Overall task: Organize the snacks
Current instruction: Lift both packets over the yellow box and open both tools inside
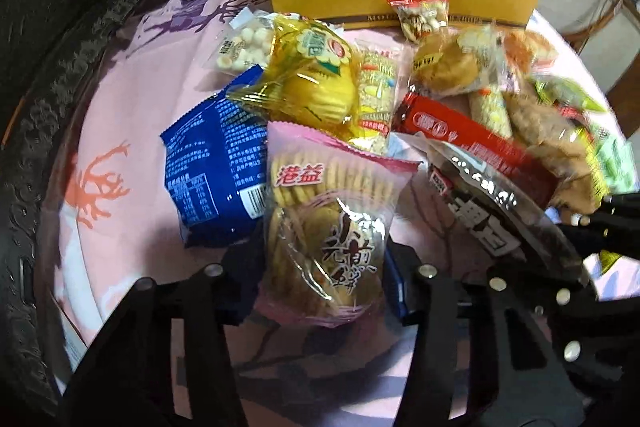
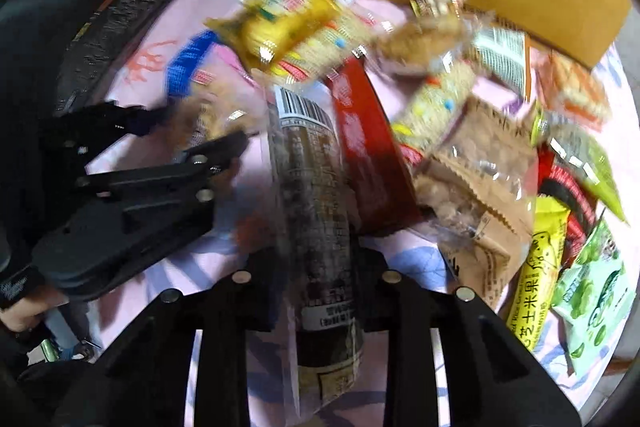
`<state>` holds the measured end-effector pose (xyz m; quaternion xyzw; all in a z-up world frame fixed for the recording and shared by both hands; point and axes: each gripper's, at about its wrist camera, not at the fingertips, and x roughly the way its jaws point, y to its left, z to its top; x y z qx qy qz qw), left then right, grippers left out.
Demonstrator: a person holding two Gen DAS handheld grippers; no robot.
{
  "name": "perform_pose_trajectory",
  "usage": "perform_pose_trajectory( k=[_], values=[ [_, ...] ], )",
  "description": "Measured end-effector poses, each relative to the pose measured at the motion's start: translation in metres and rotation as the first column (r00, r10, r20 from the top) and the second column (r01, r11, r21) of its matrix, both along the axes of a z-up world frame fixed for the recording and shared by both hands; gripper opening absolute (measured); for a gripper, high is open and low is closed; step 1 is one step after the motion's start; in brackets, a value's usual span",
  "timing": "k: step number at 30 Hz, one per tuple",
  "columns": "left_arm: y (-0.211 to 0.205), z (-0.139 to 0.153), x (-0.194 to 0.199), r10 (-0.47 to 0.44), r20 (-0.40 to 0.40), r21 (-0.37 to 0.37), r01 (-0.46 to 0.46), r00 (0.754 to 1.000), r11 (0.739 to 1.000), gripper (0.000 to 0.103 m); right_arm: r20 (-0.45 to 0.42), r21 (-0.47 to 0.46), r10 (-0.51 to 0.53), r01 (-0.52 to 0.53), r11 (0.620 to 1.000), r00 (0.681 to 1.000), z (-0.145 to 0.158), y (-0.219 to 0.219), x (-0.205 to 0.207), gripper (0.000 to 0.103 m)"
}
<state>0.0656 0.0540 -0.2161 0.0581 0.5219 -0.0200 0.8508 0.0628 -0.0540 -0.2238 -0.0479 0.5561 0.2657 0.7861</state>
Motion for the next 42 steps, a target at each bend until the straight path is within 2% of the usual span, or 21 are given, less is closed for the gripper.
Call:
perform_pose_trajectory(
  k=[3,7,12,19,24,32,37,42],
  values=[
    [0.004,0.019,-0.007,0.021,0.024,-0.056,-0.019,0.999,0.998,0.051,0.035,0.016,0.043,-0.043,0.999,0.998,0.021,-0.001,-0.013,0.028],
    [0.005,0.045,-0.02,0.047,0.044,-0.112,-0.042,0.998,0.993,0.051,0.069,0.062,0.042,-0.046,0.997,0.997,0.05,-0.02,-0.028,0.028],
    [-0.001,0.068,-0.024,0.055,0.063,-0.145,-0.045,0.996,0.988,0.051,0.123,0.076,-0.012,0.002,0.997,0.992,0.07,-0.04,-0.031,0.028],
    [-0.014,0.086,-0.004,0.048,0.068,-0.181,-0.035,0.997,0.983,0.051,0.13,0.096,-0.108,0.096,0.991,0.986,0.084,-0.064,-0.006,0.028],
    [-0.028,0.111,0.042,0.028,0.106,-0.186,-0.007,0.994,0.983,0.051,0.162,0.111,-0.174,0.157,0.981,0.971,0.104,-0.082,0.026,0.029],
    [-0.044,0.164,0.15,0.004,0.209,-0.141,0.026,0.978,0.99,0.051,0.228,0.146,-0.277,0.249,0.958,0.933,0.153,-0.096,0.126,0.029],
    [-0.041,0.176,0.199,0.034,0.205,-0.149,-0.003,0.978,0.989,0.051,0.234,0.156,-0.312,0.281,0.947,0.921,0.17,-0.098,0.176,0.029],
    [-0.038,0.181,0.223,0.041,0.206,-0.143,-0.011,0.978,0.99,0.051,0.249,0.139,-0.324,0.298,0.944,0.913,0.175,-0.098,0.202,0.029]
  ],
)
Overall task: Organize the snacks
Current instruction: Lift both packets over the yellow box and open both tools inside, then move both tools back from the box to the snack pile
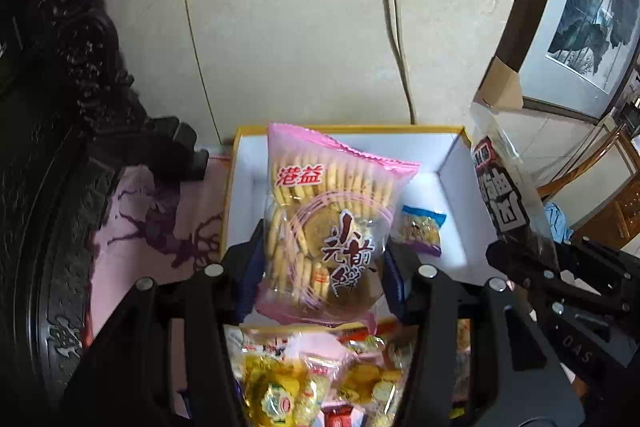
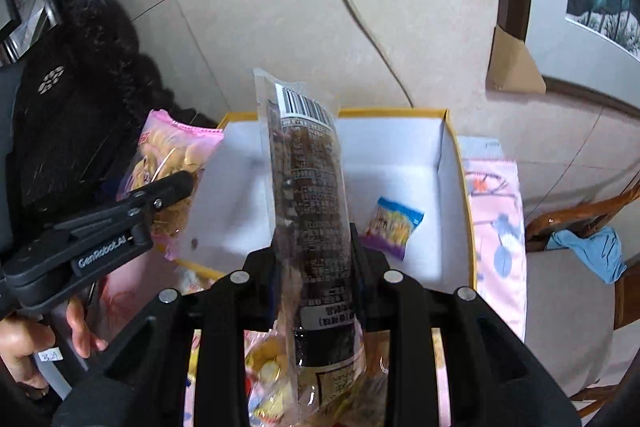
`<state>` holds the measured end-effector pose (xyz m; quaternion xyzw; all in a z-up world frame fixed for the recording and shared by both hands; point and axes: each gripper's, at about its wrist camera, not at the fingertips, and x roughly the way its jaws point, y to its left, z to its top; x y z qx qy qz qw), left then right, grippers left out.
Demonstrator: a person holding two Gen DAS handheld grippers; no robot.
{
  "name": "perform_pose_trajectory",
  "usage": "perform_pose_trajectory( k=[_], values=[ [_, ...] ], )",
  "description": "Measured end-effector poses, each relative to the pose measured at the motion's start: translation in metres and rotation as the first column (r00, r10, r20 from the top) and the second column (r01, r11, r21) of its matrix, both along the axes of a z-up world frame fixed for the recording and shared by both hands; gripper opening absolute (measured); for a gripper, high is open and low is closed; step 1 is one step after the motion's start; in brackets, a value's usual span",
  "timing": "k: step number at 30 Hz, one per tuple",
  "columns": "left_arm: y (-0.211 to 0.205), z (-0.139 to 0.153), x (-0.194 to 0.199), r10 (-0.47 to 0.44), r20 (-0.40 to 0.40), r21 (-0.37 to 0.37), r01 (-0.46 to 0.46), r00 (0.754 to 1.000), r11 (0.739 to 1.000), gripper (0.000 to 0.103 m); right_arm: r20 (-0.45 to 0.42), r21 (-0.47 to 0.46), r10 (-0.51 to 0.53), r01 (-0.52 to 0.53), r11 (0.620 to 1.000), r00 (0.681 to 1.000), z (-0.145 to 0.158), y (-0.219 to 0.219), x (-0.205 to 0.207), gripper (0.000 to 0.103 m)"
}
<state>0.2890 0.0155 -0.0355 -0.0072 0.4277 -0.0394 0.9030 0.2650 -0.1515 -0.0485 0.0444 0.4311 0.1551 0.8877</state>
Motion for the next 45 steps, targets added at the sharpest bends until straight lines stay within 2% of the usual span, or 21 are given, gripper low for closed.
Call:
perform_pose_trajectory(
  k=[2,3,4,6,8,10,11,12,16,19,22,23,26,29,32,37,40,42,43,44,45],
  values=[
    [0.0,0.001,0.01,0.004,0.006,0.0,-0.004,1.0,1.0,0.052,0.004,-0.008,-0.008,0.008,1.0,1.0,-0.001,0.002,0.012,0.03],
    [0.002,0.002,0.013,0.01,0.01,-0.002,-0.01,1.0,1.0,0.055,0.009,-0.011,-0.013,0.013,1.0,1.0,-0.001,0.002,0.017,0.035],
    [0.003,0.003,0.016,0.02,0.016,-0.002,-0.02,1.0,1.0,0.072,0.022,-0.017,-0.025,0.025,1.0,0.999,0.001,0.003,0.023,0.038],
    [0.006,0.007,0.02,0.066,0.031,0.0,-0.066,0.997,0.998,0.098,0.037,-0.053,-0.051,0.053,0.997,0.998,0.002,0.004,0.032,0.068],
    [0.012,0.01,0.022,0.09,0.025,-0.011,-0.09,0.996,0.996,0.101,0.046,-0.09,-0.095,0.099,0.991,0.994,0.002,0.001,0.038,0.079],
    [0.016,0.01,0.02,0.083,0.006,-0.033,-0.083,0.997,0.996,0.101,0.035,-0.073,-0.092,0.094,0.993,0.995,0.002,-0.004,0.036,0.09],
    [0.017,0.01,0.017,0.085,0.012,-0.03,-0.084,0.996,0.996,0.101,0.026,-0.065,-0.088,0.09,0.994,0.996,0.0,-0.007,0.032,0.101],
    [0.018,0.01,0.009,0.084,0.021,-0.032,-0.084,0.996,0.996,0.101,0.014,-0.062,-0.082,0.083,0.995,0.997,-0.002,-0.009,0.028,0.102],
    [0.019,-0.001,-0.021,0.062,0.002,-0.035,-0.062,0.998,0.997,0.101,-0.008,-0.054,-0.007,0.006,0.999,1.0,-0.011,-0.014,-0.005,0.102],
    [0.024,-0.02,-0.054,0.061,-0.034,-0.04,-0.062,0.998,0.997,0.101,-0.037,-0.045,0.074,-0.075,0.996,0.997,-0.029,-0.019,-0.051,0.102],
    [0.026,-0.041,-0.09,0.059,-0.068,-0.037,-0.062,0.996,0.997,0.101,-0.122,-0.034,0.107,-0.112,0.993,0.987,-0.054,-0.028,-0.092,0.102],
    [0.026,-0.051,-0.107,0.06,-0.081,-0.032,-0.063,0.995,0.997,0.101,-0.178,-0.037,0.12,-0.128,0.991,0.977,-0.07,-0.032,-0.112,0.102],
    [0.024,-0.071,-0.144,0.045,-0.114,-0.038,-0.05,0.992,0.998,0.101,-0.291,-0.101,0.126,-0.161,0.982,0.948,-0.11,-0.037,-0.159,0.102],
    [0.02,-0.094,-0.181,0.032,-0.155,-0.037,-0.038,0.987,0.999,0.101,-0.341,-0.127,0.108,-0.159,0.979,0.934,-0.136,-0.042,-0.193,0.102],
    [0.014,-0.117,-0.211,0.027,-0.207,-0.036,-0.035,0.978,0.999,0.101,-0.361,-0.142,0.085,-0.144,0.979,0.929,-0.149,-0.045,-0.208,0.102],
    [0.006,-0.133,-0.229,0.015,-0.251,0.0,-0.016,0.968,1.0,0.101,-0.359,-0.095,0.086,-0.129,0.987,0.929,-0.162,-0.045,-0.218,0.102],
    [0.007,-0.136,-0.231,0.023,-0.255,-0.007,-0.025,0.967,1.0,0.101,-0.38,-0.131,0.057,-0.115,0.985,0.923,-0.175,-0.04,-0.215,0.089],
    [0.007,-0.138,-0.23,0.027,-0.255,-0.011,-0.03,0.967,0.999,0.101,-0.386,-0.133,0.053,-0.113,0.985,0.921,-0.183,-0.038,-0.213,0.067],
    [0.005,-0.14,-0.229,0.027,-0.255,-0.01,-0.031,0.966,0.999,0.101,-0.375,-0.141,0.051,-0.112,0.984,0.925,-0.184,-0.036,-0.213,0.062],
    [0.004,-0.142,-0.227,0.026,-0.256,-0.008,-0.029,0.966,1.0,0.101,-0.36,-0.146,0.058,-0.117,0.982,0.931,-0.183,-0.035,-0.214,0.052],
    [0.001,-0.144,-0.226,0.024,-0.257,-0.006,-0.027,0.966,1.0,0.101,-0.351,-0.167,0.055,-0.12,0.979,0.935,-0.183,-0.033,-0.214,0.046]
  ],
)
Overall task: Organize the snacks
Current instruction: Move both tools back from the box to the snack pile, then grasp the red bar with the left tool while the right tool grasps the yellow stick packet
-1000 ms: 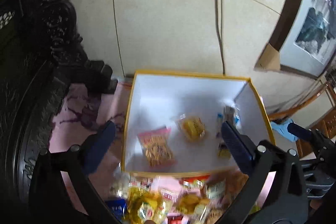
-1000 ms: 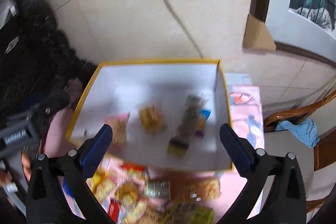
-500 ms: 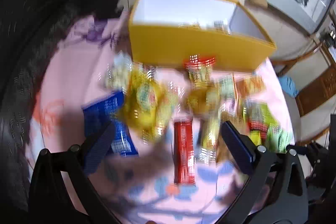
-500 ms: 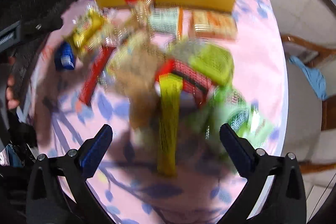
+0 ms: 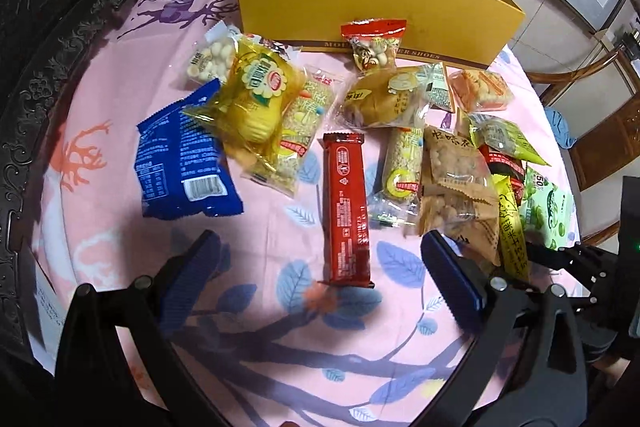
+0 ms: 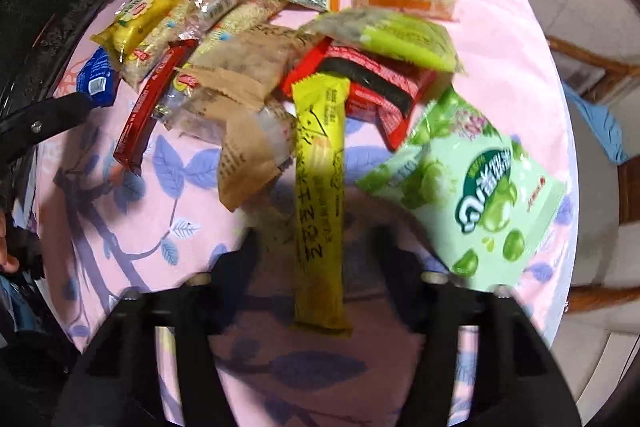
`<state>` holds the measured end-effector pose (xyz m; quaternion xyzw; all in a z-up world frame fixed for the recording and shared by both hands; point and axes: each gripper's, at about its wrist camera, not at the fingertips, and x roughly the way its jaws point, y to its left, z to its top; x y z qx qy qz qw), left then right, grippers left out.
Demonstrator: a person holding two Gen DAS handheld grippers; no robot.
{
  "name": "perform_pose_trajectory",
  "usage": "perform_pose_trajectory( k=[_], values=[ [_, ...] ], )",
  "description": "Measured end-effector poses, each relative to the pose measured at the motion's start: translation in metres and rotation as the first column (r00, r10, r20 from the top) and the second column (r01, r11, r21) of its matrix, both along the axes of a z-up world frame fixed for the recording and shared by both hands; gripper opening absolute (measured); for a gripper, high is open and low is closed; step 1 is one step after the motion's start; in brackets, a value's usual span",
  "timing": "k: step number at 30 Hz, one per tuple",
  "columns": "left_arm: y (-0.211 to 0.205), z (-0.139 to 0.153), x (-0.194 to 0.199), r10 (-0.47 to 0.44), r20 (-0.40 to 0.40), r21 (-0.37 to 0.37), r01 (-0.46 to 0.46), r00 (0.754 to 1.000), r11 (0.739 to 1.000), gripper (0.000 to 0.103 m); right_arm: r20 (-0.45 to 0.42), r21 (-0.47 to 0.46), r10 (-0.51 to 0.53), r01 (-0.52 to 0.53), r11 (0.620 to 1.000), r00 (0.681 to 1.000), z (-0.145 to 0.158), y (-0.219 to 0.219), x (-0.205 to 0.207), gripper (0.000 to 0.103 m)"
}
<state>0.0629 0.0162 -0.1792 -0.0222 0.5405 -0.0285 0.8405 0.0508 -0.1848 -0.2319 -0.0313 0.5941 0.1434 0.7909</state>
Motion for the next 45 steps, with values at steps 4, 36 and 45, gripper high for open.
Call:
perform_pose_trajectory(
  k=[4,36,45],
  values=[
    [-0.014,-0.007,0.005,-0.022,0.009,0.003,0.022,1.0,1.0,0.101,0.024,0.002,-0.011,0.011,1.0,1.0,0.001,-0.001,0.001,0.021],
    [-0.023,-0.028,0.002,-0.03,-0.009,0.008,0.03,1.0,1.0,0.024,0.053,0.051,-0.04,0.038,0.998,0.998,0.011,-0.01,-0.007,0.021],
    [-0.025,0.011,-0.015,-0.066,0.072,-0.043,0.069,0.995,0.997,0.024,0.114,0.103,-0.063,0.051,0.993,0.992,0.044,-0.016,-0.007,0.021]
  ],
)
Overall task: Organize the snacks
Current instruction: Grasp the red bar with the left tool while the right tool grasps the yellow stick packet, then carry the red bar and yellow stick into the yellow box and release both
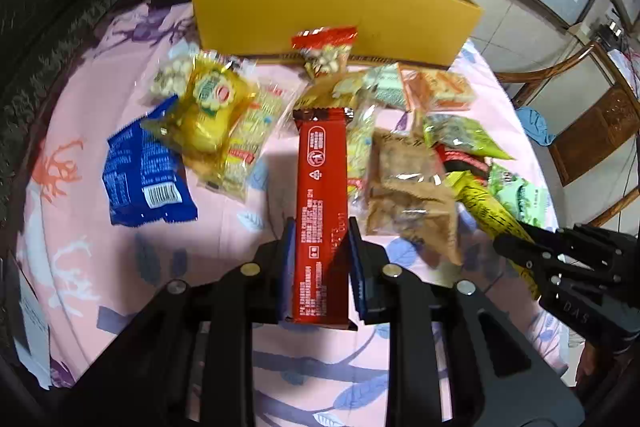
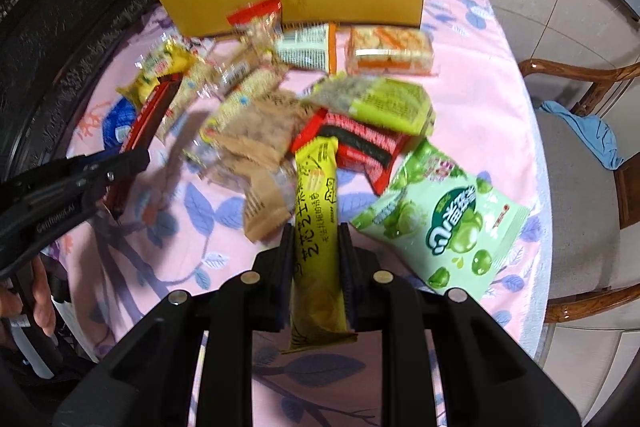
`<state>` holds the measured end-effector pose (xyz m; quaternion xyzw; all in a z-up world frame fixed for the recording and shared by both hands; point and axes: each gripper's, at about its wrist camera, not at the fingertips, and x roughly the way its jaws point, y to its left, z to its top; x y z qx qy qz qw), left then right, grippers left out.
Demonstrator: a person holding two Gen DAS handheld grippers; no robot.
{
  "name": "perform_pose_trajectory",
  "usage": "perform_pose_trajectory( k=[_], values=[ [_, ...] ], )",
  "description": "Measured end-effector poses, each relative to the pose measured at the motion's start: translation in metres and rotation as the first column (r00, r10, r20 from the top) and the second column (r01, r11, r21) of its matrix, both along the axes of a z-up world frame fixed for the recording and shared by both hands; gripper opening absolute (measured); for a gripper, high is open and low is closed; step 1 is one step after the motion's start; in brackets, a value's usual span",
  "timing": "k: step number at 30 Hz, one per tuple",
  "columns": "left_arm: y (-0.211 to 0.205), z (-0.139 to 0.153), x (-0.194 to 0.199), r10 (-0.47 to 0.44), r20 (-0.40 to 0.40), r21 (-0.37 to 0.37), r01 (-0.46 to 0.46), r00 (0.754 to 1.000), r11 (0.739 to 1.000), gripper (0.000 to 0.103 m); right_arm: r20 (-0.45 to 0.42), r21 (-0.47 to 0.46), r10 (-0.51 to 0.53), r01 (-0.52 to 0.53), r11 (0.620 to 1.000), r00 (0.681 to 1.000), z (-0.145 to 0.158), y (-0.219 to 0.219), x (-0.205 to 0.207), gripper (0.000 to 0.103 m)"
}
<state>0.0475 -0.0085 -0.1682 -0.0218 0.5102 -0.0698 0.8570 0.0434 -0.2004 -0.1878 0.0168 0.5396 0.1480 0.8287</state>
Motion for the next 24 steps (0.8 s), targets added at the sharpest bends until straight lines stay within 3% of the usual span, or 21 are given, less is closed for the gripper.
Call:
perform_pose_trajectory(
  k=[4,16,24],
  values=[
    [-0.002,0.008,-0.003,0.0,0.008,-0.011,0.0,1.0,1.0,0.024,0.018,0.019,0.006,-0.006,1.0,1.0,0.012,0.002,0.001,0.021],
    [-0.001,0.01,-0.002,-0.003,0.007,-0.018,0.003,1.0,1.0,0.024,0.003,0.031,0.009,-0.009,0.999,1.0,0.008,0.004,-0.002,0.02],
    [0.0,0.016,0.0,-0.003,0.019,-0.029,0.004,1.0,1.0,0.024,0.001,0.136,-0.059,0.059,0.989,0.998,0.024,-0.018,-0.005,0.02]
  ],
)
